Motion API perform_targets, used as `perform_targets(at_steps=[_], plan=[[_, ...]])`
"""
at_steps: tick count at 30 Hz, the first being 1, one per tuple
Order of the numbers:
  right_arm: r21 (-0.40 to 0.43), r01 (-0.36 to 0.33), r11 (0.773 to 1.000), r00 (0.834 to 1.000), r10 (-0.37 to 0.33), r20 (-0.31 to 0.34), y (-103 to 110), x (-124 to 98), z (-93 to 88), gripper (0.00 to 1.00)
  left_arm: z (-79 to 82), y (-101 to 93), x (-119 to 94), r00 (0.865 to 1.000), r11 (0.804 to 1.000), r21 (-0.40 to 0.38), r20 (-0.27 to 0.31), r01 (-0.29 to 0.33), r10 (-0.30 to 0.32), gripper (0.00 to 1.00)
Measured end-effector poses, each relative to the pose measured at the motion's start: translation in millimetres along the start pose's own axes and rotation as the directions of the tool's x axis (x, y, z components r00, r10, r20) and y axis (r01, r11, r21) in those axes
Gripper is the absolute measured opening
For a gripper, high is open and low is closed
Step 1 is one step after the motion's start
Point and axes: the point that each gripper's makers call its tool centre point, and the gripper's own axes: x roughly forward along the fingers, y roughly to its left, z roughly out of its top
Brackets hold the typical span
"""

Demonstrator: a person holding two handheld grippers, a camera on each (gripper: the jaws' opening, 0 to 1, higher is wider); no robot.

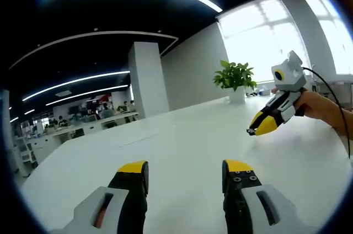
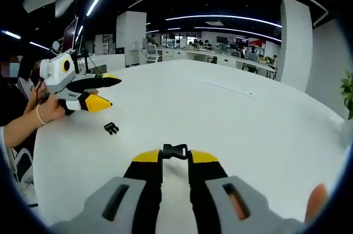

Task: Snap the two parts of the plastic buckle together until the buckle closes and remains connected.

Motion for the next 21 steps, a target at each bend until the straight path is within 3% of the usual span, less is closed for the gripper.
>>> perform_targets(at_steps=[6,8,13,17,21], plan=[[-0.006,0.084,0.996,0.996,-0.084,-0.034,-8,-11,-4.8,0.17,1.8,1.5,-2,1.000,1.000,-0.013,0.011,-0.003,0.003,0.54],[-0.019,0.144,0.989,0.989,-0.145,-0.030,-15,-19,-5.7,0.17,2.3,1.8,-2,1.000,1.000,-0.019,0.015,-0.003,0.003,0.54],[0.014,0.193,0.981,0.980,-0.192,-0.042,-13,-35,-14.7,0.17,2.1,1.3,-3,1.000,1.000,-0.015,0.013,-0.003,0.003,0.54],[0.031,0.325,0.945,0.944,-0.322,-0.067,-21,-52,-22.6,0.17,1.9,1.0,-3,1.000,1.000,-0.012,0.012,-0.003,0.003,0.54],[0.059,0.340,0.939,0.940,-0.336,-0.066,-20,-54,-22.7,0.17,3.2,2.3,-3,1.000,1.000,-0.019,0.018,-0.003,0.003,0.54]])
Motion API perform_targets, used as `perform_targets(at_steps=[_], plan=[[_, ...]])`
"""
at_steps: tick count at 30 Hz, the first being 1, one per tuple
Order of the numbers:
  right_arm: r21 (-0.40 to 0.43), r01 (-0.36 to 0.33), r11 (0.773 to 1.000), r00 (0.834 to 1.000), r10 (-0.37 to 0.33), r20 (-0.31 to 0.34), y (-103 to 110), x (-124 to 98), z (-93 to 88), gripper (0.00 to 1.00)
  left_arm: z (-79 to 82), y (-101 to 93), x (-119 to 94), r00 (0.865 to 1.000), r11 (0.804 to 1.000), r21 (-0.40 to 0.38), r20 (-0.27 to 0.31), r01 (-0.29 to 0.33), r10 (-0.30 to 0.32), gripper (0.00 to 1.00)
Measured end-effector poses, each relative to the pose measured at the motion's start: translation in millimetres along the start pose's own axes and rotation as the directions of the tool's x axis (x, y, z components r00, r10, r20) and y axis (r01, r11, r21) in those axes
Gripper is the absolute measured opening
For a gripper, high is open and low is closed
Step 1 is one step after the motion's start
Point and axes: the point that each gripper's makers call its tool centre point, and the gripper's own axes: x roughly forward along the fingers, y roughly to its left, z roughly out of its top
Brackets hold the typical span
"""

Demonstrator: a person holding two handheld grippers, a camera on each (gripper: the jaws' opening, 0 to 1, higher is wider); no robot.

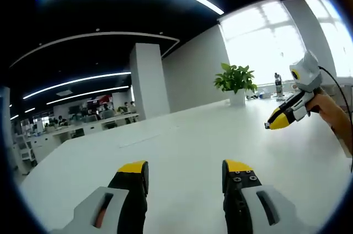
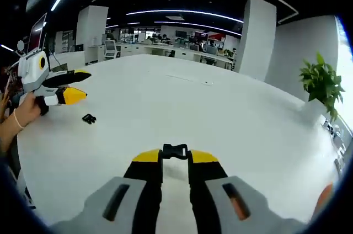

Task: Snap the two parts of the plastic buckle together until the buckle closes and remains connected.

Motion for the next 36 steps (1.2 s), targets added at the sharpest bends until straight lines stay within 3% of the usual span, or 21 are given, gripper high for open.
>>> perform_targets(at_steps=[7,15,23,36], plan=[[0.034,0.032,0.999,0.999,-0.032,-0.013,-3,-3,-3.4,0.17,0.3,0.3,-1,1.000,1.000,-0.005,0.002,0.000,0.000,0.54],[0.021,0.021,1.000,0.999,-0.020,-0.048,3,9,-19.6,0.17,0.2,1.4,-1,1.000,1.000,-0.006,0.001,-0.001,0.001,0.54],[0.005,0.029,1.000,0.999,-0.029,-0.040,0,9,-21.2,0.17,-0.5,1.2,-1,1.000,1.000,-0.007,-0.001,-0.001,0.001,0.54],[-0.004,-0.051,0.999,0.999,0.050,-0.005,4,7,-23.4,0.18,-0.7,0.4,-2,1.000,1.000,-0.014,0.001,-0.003,0.003,0.54]])
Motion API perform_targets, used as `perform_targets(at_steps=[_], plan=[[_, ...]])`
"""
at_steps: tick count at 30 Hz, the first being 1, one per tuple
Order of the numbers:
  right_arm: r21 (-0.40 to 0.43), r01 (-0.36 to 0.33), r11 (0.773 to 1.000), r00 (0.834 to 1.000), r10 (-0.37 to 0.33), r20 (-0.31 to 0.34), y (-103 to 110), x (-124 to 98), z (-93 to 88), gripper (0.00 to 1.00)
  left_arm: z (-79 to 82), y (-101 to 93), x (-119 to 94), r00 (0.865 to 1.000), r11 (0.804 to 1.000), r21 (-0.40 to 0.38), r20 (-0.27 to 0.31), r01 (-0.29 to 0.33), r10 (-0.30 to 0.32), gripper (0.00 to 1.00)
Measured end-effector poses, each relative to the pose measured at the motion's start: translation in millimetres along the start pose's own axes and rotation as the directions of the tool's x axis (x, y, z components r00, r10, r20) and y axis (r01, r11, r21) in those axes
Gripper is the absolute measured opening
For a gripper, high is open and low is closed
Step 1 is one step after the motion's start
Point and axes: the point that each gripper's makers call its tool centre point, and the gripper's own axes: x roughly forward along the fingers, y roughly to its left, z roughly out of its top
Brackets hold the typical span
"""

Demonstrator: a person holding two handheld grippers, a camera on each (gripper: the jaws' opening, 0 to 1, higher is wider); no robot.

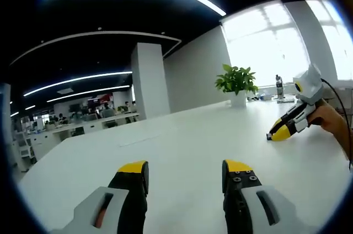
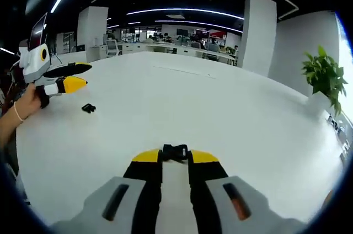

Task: Snap the two parts of the plastic buckle together until the buckle closes and remains connected.

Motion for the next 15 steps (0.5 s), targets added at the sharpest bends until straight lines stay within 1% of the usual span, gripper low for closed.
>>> perform_targets(at_steps=[1,2,4,5,6,7,8,10,11,13,15], plan=[[0.000,-0.004,1.000,1.000,0.004,0.002,-1,-1,-0.1,0.21,0.1,0.1,0,1.000,1.000,-0.001,0.000,0.001,-0.001,0.54],[0.026,-0.033,0.999,0.998,0.032,0.049,1,-3,5.3,0.25,0.5,0.2,0,1.000,1.000,-0.003,0.002,0.001,-0.001,0.54],[0.094,-0.062,0.994,0.990,0.050,0.130,-2,-10,15.0,0.38,0.8,0.5,0,1.000,1.000,-0.008,0.004,0.003,-0.003,0.54],[0.112,-0.078,0.991,0.985,0.059,0.160,-5,-14,18.9,0.43,0.9,0.7,0,1.000,1.000,-0.010,0.005,0.003,-0.003,0.54],[0.113,-0.090,0.990,0.980,0.068,0.187,-8,-17,22.8,0.49,0.9,0.8,0,1.000,1.000,-0.012,0.005,0.002,-0.002,0.54],[0.133,-0.095,0.987,0.978,0.067,0.200,-12,-21,24.3,0.52,0.9,0.5,0,1.000,1.000,-0.013,0.006,0.002,-0.002,0.54],[0.131,-0.096,0.987,0.978,0.069,0.197,-16,-23,24.0,0.52,0.9,0.4,0,1.000,1.000,-0.013,0.006,0.002,-0.002,0.54],[0.129,-0.099,0.987,0.973,0.068,0.222,-24,-28,28.6,0.53,0.7,0.7,0,1.000,1.000,-0.011,0.005,0.001,-0.001,0.54],[0.094,-0.101,0.990,0.967,0.075,0.244,-26,-28,33.6,0.53,0.6,0.8,0,1.000,1.000,-0.011,0.005,0.001,-0.001,0.54],[0.039,-0.095,0.995,0.971,0.084,0.224,-29,-25,32.4,0.53,0.3,0.9,1,1.000,1.000,-0.010,0.003,0.000,0.000,0.54],[-0.040,-0.101,0.994,0.968,0.108,0.229,-29,-22,34.2,0.53,-0.1,1.1,1,1.000,1.000,-0.008,0.001,0.000,0.000,0.54]])
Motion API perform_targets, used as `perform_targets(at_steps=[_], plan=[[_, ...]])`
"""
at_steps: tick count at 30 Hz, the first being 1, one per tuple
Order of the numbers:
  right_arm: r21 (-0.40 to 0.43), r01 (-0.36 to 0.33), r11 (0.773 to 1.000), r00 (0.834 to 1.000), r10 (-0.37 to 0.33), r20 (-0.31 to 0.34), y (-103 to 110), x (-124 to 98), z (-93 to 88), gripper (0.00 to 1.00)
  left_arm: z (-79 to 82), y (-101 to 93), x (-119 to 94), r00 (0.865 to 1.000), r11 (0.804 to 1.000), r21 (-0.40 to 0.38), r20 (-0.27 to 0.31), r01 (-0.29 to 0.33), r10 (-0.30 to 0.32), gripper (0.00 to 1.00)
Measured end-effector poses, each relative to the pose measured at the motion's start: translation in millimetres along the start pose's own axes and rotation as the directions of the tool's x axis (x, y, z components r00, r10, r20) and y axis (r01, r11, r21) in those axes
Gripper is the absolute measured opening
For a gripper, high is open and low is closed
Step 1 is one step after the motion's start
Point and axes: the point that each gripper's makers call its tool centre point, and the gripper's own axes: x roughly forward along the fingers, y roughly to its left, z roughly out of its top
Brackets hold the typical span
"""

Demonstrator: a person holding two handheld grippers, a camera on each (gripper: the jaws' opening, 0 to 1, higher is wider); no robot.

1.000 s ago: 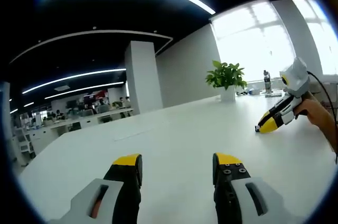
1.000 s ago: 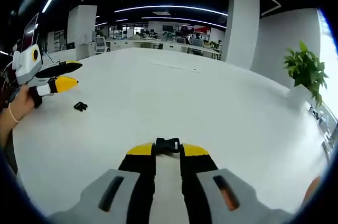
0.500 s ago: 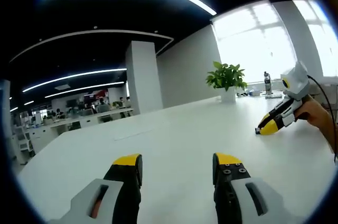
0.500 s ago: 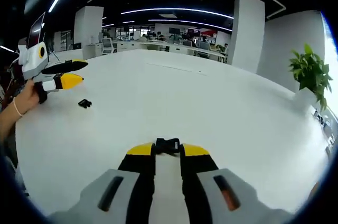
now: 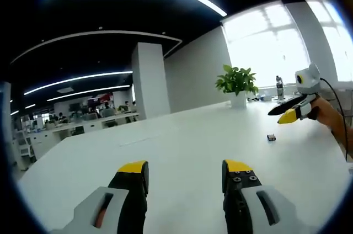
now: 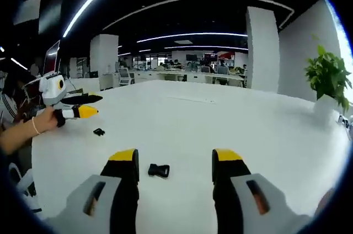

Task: Snap the two parts of the plastic buckle together until the buckle closes and remains connected.

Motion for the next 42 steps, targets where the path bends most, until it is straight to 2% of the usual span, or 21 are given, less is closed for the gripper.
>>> perform_targets(at_steps=[2,3,5,7,9,10,11,13,15,18,19,23,25,30,35,42], plan=[[-0.039,-0.030,0.999,1.000,0.030,-0.002,2,3,-0.9,0.54,-0.3,0.2,0,1.000,1.000,0.002,-0.002,-0.001,0.001,0.54],[-0.116,-0.078,0.990,0.997,0.081,0.018,8,7,2.2,0.54,-0.5,0.5,0,1.000,1.000,0.002,-0.002,-0.001,0.001,0.54],[-0.150,-0.128,0.980,0.991,0.132,0.018,17,9,2.4,0.54,-0.7,0.5,0,1.000,1.000,0.002,-0.003,-0.001,0.001,0.54],[-0.183,-0.206,0.961,0.976,0.215,0.029,28,10,5.2,0.54,-1.1,0.1,0,1.000,1.000,0.002,-0.004,-0.001,0.001,0.54],[-0.196,-0.294,0.936,0.955,0.297,-0.013,35,14,1.1,0.53,-1.7,-0.2,0,1.000,1.000,0.004,-0.006,-0.002,0.002,0.54],[-0.215,-0.324,0.921,0.944,0.329,-0.013,37,15,0.6,0.52,-1.8,0.2,0,1.000,1.000,0.004,-0.007,-0.002,0.002,0.54],[-0.215,-0.364,0.906,0.929,0.370,-0.010,38,18,-1.1,0.52,-1.7,0.6,0,1.000,1.000,0.003,-0.006,-0.002,0.002,0.54],[-0.179,-0.414,0.892,0.909,0.415,-0.034,36,19,-8.3,0.51,-1.5,1.2,1,1.000,1.000,0.002,-0.006,-0.002,0.002,0.54],[-0.127,-0.444,0.887,0.892,0.450,0.026,33,18,-2.2,0.51,-1.2,1.4,1,1.000,1.000,0.000,-0.004,-0.002,0.002,0.54],[-0.058,-0.511,0.857,0.854,0.515,0.077,32,15,3.0,0.54,-1.3,1.7,2,1.000,1.000,0.001,-0.005,-0.001,0.001,0.54],[-0.050,-0.526,0.849,0.846,0.529,0.073,32,14,1.4,0.54,-1.4,1.5,2,1.000,1.000,0.002,-0.006,-0.001,0.001,0.54],[-0.052,-0.542,0.839,0.838,0.544,0.033,30,21,-10.9,0.56,-1.6,0.7,2,1.000,1.000,0.004,-0.007,0.000,0.000,0.54],[-0.063,-0.559,0.826,0.828,0.561,0.004,33,24,-16.0,0.58,-1.7,0.7,2,1.000,1.000,0.003,-0.008,-0.001,0.001,0.54],[-0.049,-0.586,0.809,0.810,0.587,-0.008,30,29,-22.0,0.58,-2.0,0.1,1,1.000,1.000,0.002,-0.009,-0.002,0.002,0.54],[-0.069,-0.635,0.770,0.772,0.635,-0.017,34,26,-25.4,0.57,-1.9,-0.5,2,1.000,1.000,0.001,-0.008,-0.001,0.001,0.54],[-0.095,-0.664,0.741,0.747,0.660,-0.079,34,30,-35.8,0.55,-2.2,-0.7,1,1.000,1.000,0.003,-0.009,-0.002,0.002,0.54]])
